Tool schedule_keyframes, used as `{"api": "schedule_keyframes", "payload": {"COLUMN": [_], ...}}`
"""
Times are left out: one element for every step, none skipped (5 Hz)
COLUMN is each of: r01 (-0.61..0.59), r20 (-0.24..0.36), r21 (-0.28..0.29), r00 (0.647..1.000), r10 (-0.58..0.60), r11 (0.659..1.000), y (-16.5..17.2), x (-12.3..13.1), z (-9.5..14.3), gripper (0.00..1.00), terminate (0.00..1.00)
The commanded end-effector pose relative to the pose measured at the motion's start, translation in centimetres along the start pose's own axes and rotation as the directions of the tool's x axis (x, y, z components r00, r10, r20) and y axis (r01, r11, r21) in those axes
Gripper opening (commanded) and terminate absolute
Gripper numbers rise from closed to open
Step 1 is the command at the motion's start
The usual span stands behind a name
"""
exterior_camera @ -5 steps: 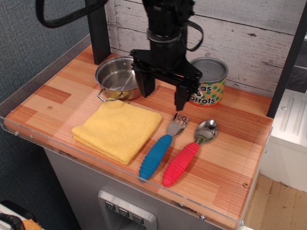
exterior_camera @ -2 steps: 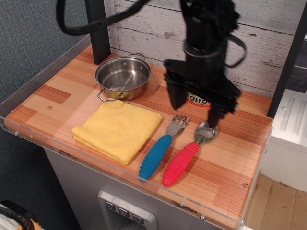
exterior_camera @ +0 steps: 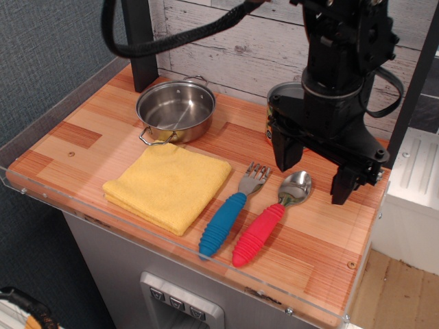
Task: Move the yellow cloth to the left of the blue fork
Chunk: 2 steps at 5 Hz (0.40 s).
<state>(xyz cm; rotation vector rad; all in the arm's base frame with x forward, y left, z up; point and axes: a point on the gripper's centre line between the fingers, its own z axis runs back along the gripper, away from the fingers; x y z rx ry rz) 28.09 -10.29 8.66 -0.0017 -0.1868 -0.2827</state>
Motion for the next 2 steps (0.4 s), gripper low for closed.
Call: {"api": "schedule_keyframes", "payload": {"r01": [0.041,0.041], "r20": [0.058,0.058], "r21": [-0.024,-0.024], "r00": [0.998,0.998], "r10": [-0.039,-0.039], "r11": [0.999,0.999], "y": [-1.11,-1.11], "x": [0.04,0.04], "z": [2.49,2.49], "gripper": [1.00,1.00], "terminate": [0.00,1.00]}}
